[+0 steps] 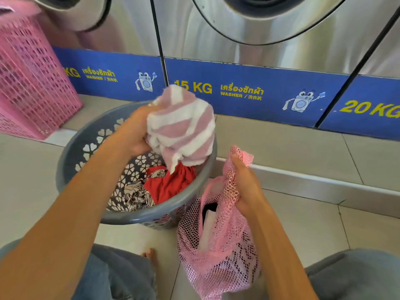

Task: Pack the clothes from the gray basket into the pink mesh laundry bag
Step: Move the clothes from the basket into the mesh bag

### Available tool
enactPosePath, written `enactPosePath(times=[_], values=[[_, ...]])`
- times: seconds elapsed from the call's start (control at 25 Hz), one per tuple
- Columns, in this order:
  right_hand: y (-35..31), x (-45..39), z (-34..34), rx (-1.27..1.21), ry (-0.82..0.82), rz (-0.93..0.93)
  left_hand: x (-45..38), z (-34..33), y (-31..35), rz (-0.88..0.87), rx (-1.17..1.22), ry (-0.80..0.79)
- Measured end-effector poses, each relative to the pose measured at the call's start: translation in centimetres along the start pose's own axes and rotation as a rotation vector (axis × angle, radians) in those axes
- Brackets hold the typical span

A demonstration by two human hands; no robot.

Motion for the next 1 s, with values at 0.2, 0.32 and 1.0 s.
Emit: enactPosePath(times=[0.2,0.32,1.0], values=[[-3.1,4.4,4.1,-0.038,-0.026,0.127,6.8,-5.7,0.2,-0.05,0.086,-0.183],[-3.6,6.5,5.7,-0.048,-0.064,0.152,6.3,-9.2,-4.0,0.13,0.018,-0.254],[-0.5,8.8,6.9,0.129,-0.122,0.054,0.7,-10.4,-27.3,0.451,-0.633,0.21]])
Point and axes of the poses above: each hand's wrist, its own x-axis away from the middle knuckle, its own z-axis out of the back of the hand, y = z × x, the point moved 4 cm from there along -x, towards the middle knuckle, and after that the axes turned 7 degrees about -y, right-handed, at the moved point
